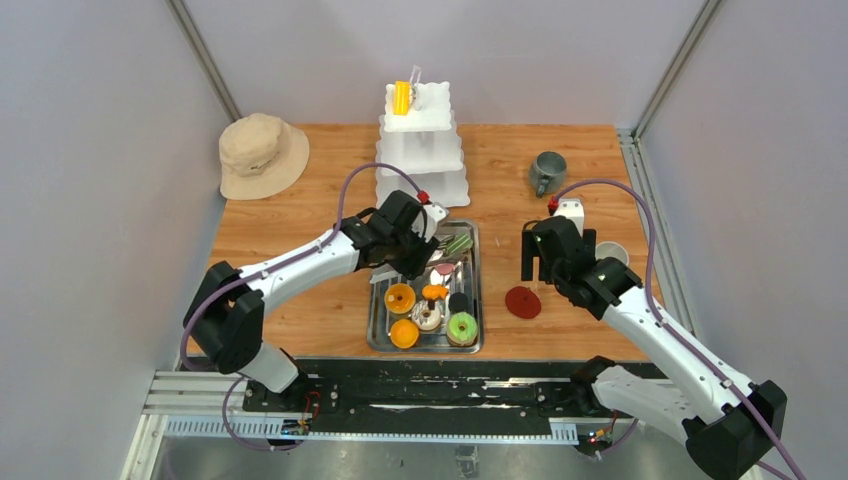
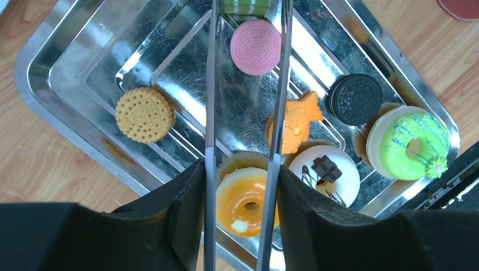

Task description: Serve the afternoon tea

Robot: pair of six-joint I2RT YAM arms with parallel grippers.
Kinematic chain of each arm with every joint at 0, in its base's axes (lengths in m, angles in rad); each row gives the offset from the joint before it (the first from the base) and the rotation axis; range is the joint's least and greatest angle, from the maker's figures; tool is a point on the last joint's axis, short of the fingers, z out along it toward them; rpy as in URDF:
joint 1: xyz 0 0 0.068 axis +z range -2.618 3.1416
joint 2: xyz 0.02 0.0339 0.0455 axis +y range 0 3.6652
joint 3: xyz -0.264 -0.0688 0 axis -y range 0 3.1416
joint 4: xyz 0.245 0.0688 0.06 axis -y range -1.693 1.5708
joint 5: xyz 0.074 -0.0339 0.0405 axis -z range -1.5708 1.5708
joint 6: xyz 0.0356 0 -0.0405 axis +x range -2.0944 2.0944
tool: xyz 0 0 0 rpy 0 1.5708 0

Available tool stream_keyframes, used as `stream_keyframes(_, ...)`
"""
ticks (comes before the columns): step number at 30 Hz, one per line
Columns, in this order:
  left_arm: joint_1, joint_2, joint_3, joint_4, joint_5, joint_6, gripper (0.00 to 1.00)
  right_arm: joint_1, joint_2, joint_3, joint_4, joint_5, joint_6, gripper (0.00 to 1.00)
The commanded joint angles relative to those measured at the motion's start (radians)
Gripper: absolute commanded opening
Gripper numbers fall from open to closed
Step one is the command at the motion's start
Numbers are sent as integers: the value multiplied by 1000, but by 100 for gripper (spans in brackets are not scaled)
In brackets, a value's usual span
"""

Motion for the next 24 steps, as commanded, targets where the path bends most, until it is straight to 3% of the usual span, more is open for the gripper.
stream_keyframes(1, -4, 14, 19, 48, -2, 12, 47, 6, -11, -13, -10, 14, 17, 88)
stream_keyframes(5, -4, 20, 27, 27, -7, 19, 37, 6, -14, -15, -9, 14, 17, 88)
stream_keyframes(10, -4, -8, 53, -28, -31, 31, 32, 5, -14, -14, -9, 14, 18, 88)
stream_keyframes(17, -4, -138, 119, -136, -102, 35, 18, 6, -19, -20, -5, 17, 17, 89)
stream_keyframes(24, -4, -264, 246, -196, -148, 30, 20, 6, -29, -19, -3, 17, 14, 88)
